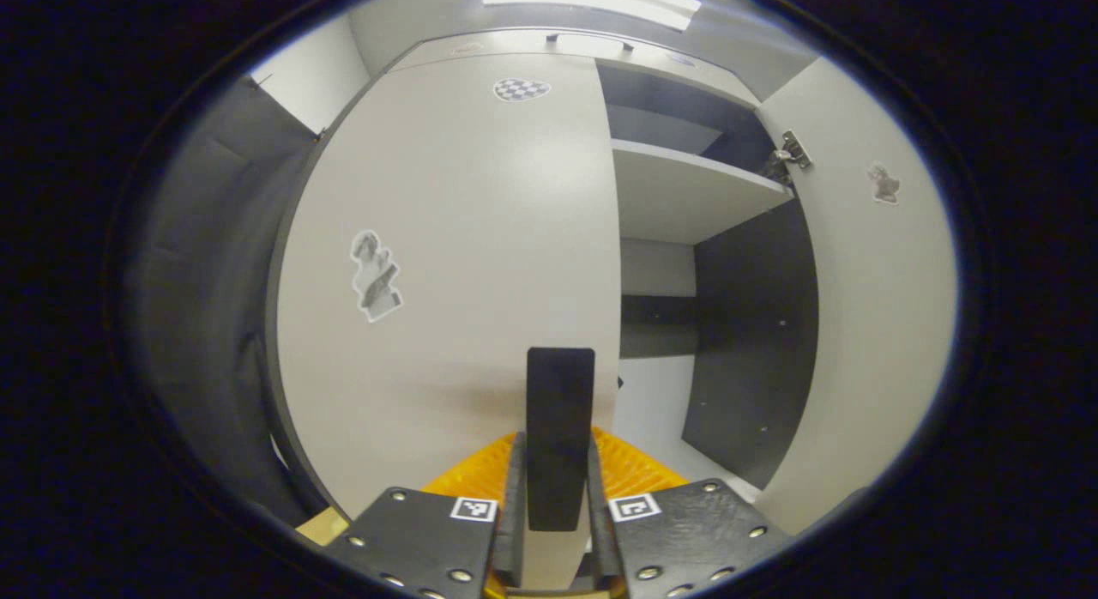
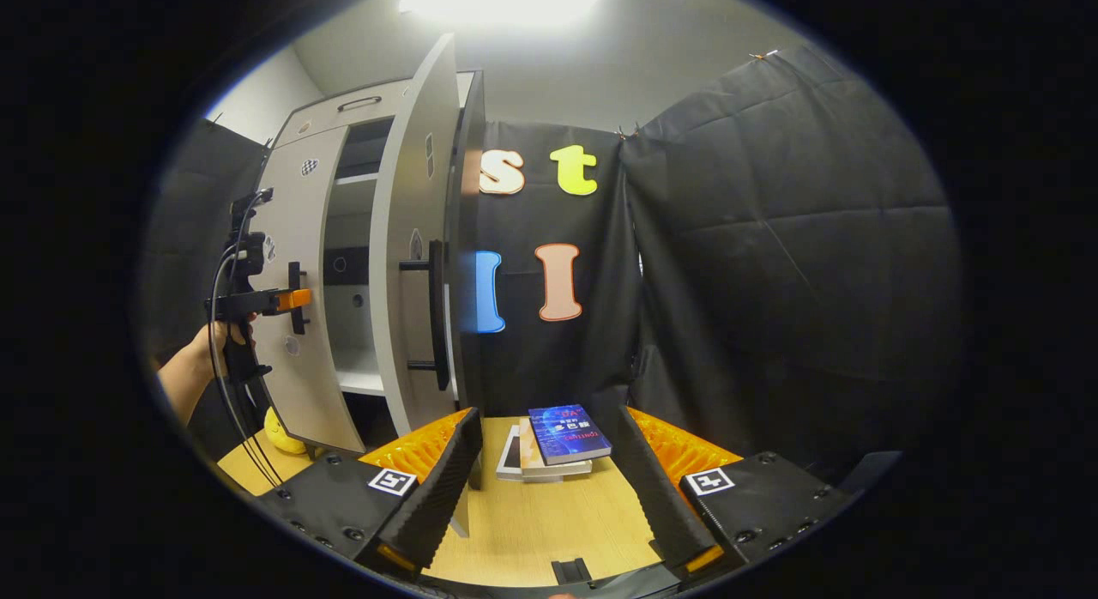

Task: Open the right door of the double-door shoe cabinet with the right hand, and open the left door with the left hand.

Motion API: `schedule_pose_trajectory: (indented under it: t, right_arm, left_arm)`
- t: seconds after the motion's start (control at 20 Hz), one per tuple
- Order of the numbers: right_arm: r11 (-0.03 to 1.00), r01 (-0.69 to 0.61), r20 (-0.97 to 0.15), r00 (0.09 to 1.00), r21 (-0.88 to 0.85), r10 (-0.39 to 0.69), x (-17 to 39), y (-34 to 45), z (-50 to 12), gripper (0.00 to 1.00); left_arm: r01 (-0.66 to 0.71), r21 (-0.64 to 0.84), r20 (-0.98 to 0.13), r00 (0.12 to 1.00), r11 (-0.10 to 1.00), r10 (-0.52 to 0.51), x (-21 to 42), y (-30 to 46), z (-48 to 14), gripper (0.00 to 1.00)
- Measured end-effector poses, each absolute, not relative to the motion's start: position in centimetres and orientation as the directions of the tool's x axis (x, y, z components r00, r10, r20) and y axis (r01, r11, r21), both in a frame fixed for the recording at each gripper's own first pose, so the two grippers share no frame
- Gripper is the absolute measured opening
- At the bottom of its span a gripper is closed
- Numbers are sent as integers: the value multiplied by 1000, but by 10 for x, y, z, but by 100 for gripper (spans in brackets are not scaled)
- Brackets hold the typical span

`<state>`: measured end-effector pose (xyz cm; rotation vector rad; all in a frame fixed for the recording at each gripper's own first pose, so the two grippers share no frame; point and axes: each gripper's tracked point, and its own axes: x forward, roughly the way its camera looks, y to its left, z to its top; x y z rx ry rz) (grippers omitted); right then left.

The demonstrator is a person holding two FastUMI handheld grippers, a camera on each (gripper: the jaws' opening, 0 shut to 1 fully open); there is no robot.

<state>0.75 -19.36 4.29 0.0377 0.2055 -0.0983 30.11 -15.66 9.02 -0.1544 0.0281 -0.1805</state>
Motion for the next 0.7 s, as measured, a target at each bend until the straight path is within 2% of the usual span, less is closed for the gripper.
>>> schedule_pose_trajectory:
  t: [0.1, 0.2, 0.35, 0.5, 0.7]
  right_arm:
    - [995, 97, -202, 975, 34, -88, 5, -193, 45, 98]
    - [995, 95, -197, 976, 30, -87, 3, -194, 46, 96]
    - [995, 93, -194, 977, 28, -86, 2, -194, 47, 96]
    - [996, 80, -190, 979, 36, -72, 0, -189, 49, 96]
    - [998, 51, -180, 983, 38, -43, -2, -175, 54, 98]
  left_arm:
    - [189, -136, -16, 981, 973, -193, 299, -156, 90, 27]
    - [188, -138, -19, 981, 972, -193, 298, -156, 89, 25]
    - [204, -143, -20, 978, 968, -209, 290, -154, 90, 11]
    - [244, -167, -24, 968, 955, -251, 274, -152, 94, 13]
    - [260, -155, -35, 963, 953, -268, 253, -140, 100, 11]
